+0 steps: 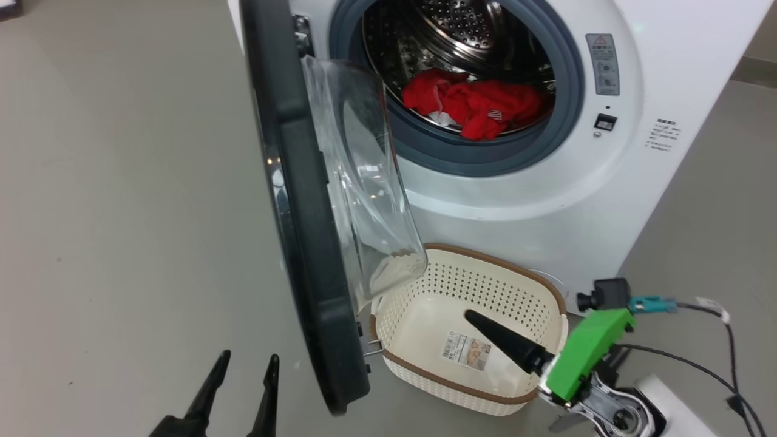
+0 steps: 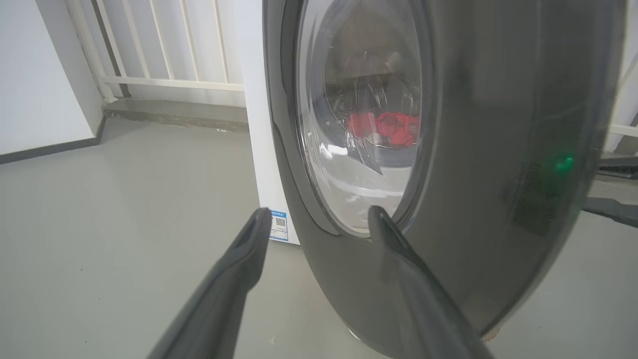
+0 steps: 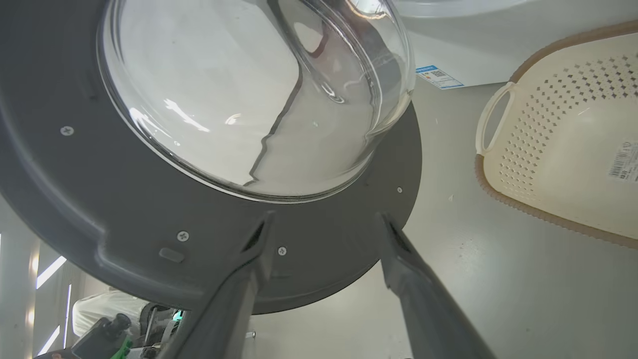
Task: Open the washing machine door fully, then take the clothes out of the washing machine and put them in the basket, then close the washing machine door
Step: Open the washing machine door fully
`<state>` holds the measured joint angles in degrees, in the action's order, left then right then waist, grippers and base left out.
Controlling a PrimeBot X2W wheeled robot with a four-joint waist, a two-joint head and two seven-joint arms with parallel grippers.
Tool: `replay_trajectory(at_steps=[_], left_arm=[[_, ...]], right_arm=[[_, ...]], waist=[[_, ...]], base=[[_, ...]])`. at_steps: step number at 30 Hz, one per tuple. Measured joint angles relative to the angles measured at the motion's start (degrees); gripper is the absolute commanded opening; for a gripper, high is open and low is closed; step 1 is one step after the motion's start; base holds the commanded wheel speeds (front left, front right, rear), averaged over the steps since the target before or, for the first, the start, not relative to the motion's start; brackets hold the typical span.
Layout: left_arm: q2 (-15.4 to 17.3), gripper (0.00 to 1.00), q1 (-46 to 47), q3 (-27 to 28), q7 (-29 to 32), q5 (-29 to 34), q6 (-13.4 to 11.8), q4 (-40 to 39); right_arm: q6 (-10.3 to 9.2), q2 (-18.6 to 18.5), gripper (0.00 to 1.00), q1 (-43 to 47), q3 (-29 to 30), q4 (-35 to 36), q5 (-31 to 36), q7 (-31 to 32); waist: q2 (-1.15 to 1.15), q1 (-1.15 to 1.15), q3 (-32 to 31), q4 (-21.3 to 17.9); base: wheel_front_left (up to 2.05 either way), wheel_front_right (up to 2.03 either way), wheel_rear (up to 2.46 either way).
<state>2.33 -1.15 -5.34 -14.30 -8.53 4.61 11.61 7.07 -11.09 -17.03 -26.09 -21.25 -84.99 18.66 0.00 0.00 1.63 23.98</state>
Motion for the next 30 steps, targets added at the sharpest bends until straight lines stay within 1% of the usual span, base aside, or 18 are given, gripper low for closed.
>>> replay_trajectory(at_steps=[6, 9, 16, 20, 21, 23, 26, 30], left_arm=[[0.0, 1.0, 0.0, 1.3, 0.0, 0.0, 0.1, 0.2], [0.0, 1.0, 0.0, 1.7, 0.0, 0.4, 0.5, 0.3], [0.0, 1.0, -0.2, 2.8, 0.0, 0.5, 0.5, 0.5], [0.0, 1.0, -0.6, 3.2, 0.0, 0.6, 0.6, 0.8], [0.0, 1.0, -0.9, 3.3, 0.0, 0.6, 0.8, 1.0], [0.0, 1.0, -1.1, 3.3, 0.0, 0.7, 1.0, 1.0], [0.0, 1.0, -1.2, 3.4, 0.0, 0.8, 1.0, 1.0], [0.0, 1.0, -1.3, 3.4, 0.0, 0.9, 1.0, 1.1]], right_arm=[[0.0, -2.9, 1.0, 2.5, -1.2, -0.8, 4.0, -7.1], [0.0, -4.3, 1.0, 3.7, -2.7, -1.7, 6.1, -11.2], [0.01, -7.0, 1.0, 4.3, -6.6, -3.9, 11.8, -22.2], [0.01, -7.8, 1.0, 4.3, -8.9, -5.9, 14.4, -28.3], [0.04, -8.2, 1.0, 4.3, -9.9, -7.1, 15.7, -30.6], [0.04, -8.3, 1.0, 4.3, -10.2, -8.0, 17.6, -32.1], [0.04, -8.3, 1.0, 4.3, -9.7, -8.9, 20.7, -32.8], [0.05, -7.3, 1.0, 4.5, -2.7, -8.6, 29.7, -32.9]], waist=[[0.0, 0.0, 0.1, -1.4], [0.0, 0.0, 0.0, -2.0], [0.0, 0.0, -0.7, -3.0], [0.0, 0.0, -1.0, -3.4], [0.0, 0.0, -1.1, -3.5], [0.0, 0.0, -1.2, -3.6], [0.0, 0.0, -1.4, -3.8], [0.0, 0.0, -1.5, -4.0]], base=[[0.0, 0.0, 0.0], [0.0, 0.0, 0.0], [0.0, 0.0, 0.0], [0.0, 0.0, 0.0], [0.0, 0.0, 0.0], [0.0, 0.0, 0.0], [0.0, 0.0, 0.0], [0.0, 0.0, 0.0]])
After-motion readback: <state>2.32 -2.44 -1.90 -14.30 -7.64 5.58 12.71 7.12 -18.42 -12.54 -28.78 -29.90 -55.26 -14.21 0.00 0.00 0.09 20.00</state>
